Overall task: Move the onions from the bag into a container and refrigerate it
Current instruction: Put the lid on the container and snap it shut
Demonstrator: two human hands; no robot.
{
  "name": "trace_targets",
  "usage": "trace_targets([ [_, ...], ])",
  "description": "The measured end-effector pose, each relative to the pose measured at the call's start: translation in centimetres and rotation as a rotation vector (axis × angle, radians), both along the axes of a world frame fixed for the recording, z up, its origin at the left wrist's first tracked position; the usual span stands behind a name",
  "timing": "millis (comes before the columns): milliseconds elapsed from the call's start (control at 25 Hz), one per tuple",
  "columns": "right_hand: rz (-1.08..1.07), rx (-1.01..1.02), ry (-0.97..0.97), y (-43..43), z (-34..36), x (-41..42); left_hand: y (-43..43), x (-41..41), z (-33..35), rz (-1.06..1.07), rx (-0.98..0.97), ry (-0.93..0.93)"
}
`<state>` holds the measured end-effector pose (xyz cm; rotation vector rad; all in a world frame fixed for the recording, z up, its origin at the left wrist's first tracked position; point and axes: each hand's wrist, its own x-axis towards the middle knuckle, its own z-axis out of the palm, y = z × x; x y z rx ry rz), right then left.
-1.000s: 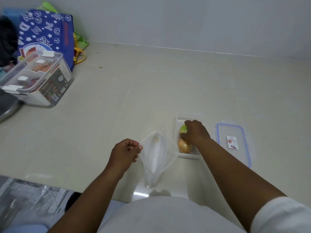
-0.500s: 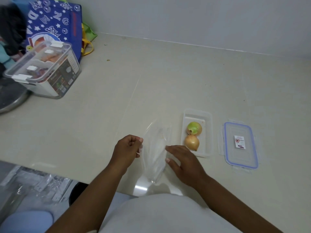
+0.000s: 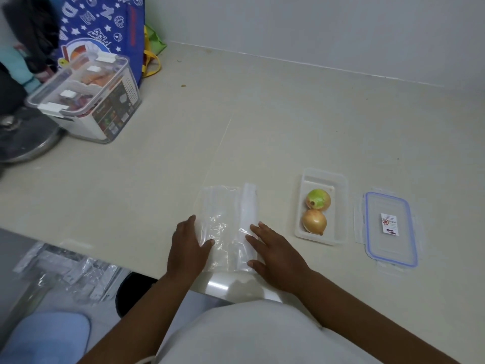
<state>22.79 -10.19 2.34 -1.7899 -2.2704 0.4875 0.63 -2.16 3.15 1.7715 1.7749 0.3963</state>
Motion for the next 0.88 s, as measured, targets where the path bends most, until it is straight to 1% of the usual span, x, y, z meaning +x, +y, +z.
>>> trace_targets([
  [80, 0.02, -0.056, -0.065, -0.7, -0.8, -0.5, -1.2, -0.8, -0.6, -0.21, 0.267, 0.14],
  [120, 0.029, -0.107, -0.104, -0.8, -1.1, -0.9, -1.8, -1.0, -1.1, -0.331, 0.358, 0.204],
  [160, 0.034, -0.148, -0.14, -0.9, -1.5, -1.3, -2.6, -1.2, -1.6, -0.445, 0.385, 0.264],
  [200, 0.033, -0.163, -0.164, -0.8, -1.8, -1.7, -3.3, -1.1, -2.1, -0.531, 0.338, 0.315],
  [240, 0.026, -0.166, -0.176, -0.7, -2.0, -2.1, -3.7, -1.1, -2.5, -0.57, 0.26, 0.357],
  [320, -0.001, -0.181, -0.186, 0.0, -2.1, -2.7, -3.2, -0.8, -3.0, -0.576, 0.141, 0.42],
  [480, -0.079, -0.194, -0.188, 3.8, -1.8, -3.3, 2.2, 0.0, -2.9, -0.607, 0.089, 0.571],
  [640, -0.13, -0.226, -0.197, 8.3, -1.6, -3.4, 7.0, 0.5, -2.4, -0.651, -0.005, 0.581],
  [800, -0.154, -0.239, -0.199, 8.9, -1.9, -3.5, 8.2, 0.4, -2.3, -0.682, 0.018, 0.584],
  [880, -0.159, -0.197, -0.165, 8.5, -1.6, -3.5, 7.7, 0.5, -2.1, -0.663, 0.112, 0.547],
])
